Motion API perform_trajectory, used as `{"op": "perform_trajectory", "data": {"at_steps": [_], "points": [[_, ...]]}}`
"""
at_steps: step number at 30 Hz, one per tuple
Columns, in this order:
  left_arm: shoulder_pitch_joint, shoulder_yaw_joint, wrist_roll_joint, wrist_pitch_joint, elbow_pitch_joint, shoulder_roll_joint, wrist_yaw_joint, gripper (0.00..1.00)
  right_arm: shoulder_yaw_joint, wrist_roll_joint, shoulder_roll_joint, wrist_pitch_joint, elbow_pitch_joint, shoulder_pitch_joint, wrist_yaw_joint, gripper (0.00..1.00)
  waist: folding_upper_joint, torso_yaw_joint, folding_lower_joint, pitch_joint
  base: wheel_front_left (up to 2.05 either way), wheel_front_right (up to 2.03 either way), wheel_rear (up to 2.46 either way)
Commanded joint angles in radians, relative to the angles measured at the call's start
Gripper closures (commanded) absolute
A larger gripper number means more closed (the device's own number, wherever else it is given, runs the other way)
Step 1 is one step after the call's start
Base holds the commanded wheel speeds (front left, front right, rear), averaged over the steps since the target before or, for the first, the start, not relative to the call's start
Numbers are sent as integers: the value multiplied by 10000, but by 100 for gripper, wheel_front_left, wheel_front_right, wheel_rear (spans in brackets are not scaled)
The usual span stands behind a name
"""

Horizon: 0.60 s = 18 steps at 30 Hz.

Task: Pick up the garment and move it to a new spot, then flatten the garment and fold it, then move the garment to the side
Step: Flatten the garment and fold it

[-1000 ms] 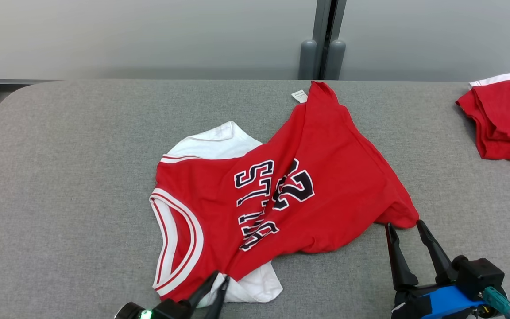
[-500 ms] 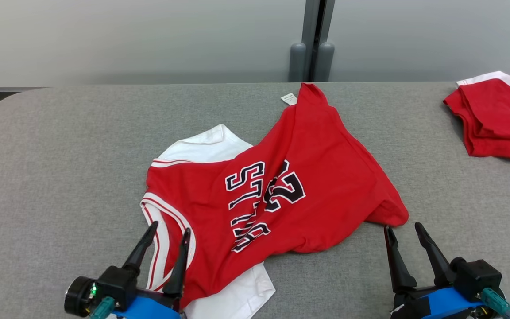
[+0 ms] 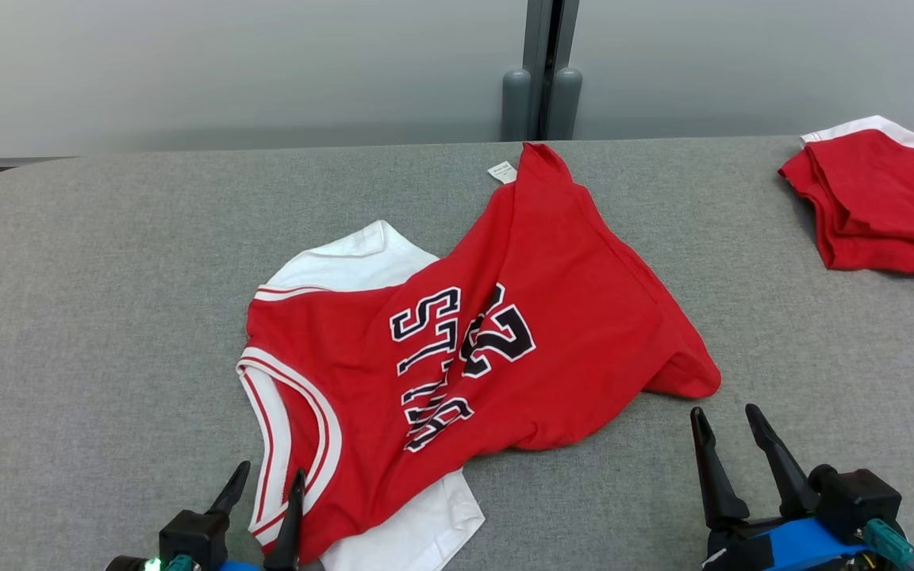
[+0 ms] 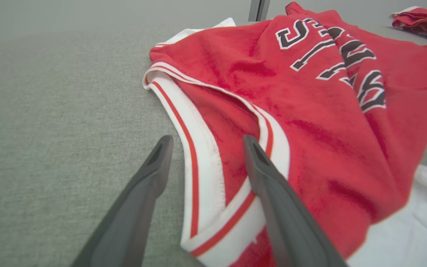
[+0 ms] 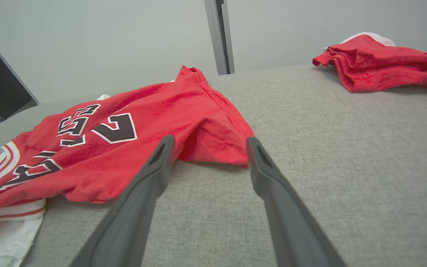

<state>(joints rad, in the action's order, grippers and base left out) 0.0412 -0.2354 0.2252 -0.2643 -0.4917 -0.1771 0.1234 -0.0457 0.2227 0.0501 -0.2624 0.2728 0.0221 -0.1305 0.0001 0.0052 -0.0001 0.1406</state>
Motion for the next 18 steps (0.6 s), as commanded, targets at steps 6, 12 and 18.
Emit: {"op": "perform_trajectory", "data": {"at_steps": [6, 12, 18], "points": [[232, -111, 156, 0, -798, 56, 76, 0, -14, -15, 5, -31, 86, 43, -5, 0, -1, 2, 1, 4, 0, 0, 0], [524, -976, 610, 17, -1500, 59, 109, 0, -74, -83, 5, -31, 166, 69, -5, 0, -1, -59, 1, -2, 0, 0, 0], [1190, -1676, 1033, 44, -2185, -164, 103, 100, -64, -129, 5, -31, 169, 111, -5, 0, -1, -156, 1, -13, 0, 0, 0]]}}
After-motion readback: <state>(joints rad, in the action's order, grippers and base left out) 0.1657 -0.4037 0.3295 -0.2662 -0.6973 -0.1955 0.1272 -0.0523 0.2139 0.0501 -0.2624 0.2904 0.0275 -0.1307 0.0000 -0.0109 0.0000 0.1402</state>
